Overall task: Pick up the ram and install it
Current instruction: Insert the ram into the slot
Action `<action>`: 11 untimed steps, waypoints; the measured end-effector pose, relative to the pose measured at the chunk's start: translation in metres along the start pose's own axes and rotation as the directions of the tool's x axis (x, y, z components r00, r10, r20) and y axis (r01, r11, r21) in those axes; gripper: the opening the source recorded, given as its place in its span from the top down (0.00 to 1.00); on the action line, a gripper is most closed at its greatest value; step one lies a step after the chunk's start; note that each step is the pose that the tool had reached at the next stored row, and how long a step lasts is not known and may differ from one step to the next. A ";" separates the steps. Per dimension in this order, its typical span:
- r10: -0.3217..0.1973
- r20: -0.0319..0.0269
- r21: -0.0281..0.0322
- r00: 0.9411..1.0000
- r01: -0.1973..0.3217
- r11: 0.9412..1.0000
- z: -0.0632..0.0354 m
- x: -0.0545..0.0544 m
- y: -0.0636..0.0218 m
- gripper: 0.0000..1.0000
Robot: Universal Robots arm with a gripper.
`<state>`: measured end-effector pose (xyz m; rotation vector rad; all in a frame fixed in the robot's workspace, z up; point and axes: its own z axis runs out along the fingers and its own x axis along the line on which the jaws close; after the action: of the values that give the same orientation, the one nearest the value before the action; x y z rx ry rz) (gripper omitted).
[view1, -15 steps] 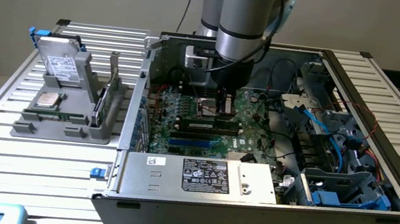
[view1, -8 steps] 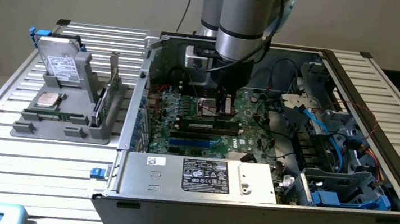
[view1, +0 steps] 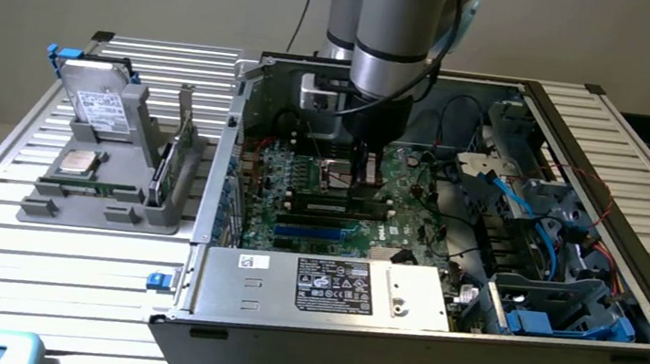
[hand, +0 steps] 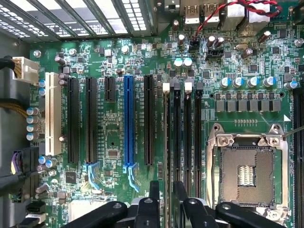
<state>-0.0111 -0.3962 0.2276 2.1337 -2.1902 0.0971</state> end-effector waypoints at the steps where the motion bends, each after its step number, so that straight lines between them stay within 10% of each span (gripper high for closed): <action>1: 0.000 -0.001 0.000 1.000 0.000 1.000 -0.0008 0.000 -0.0001 0.74; 11: 0.000 -0.010 0.000 1.000 0.000 1.000 -0.0120 0.001 -0.0156 0.74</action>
<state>0.0046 -0.3966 0.2395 2.1283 -2.1848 0.1083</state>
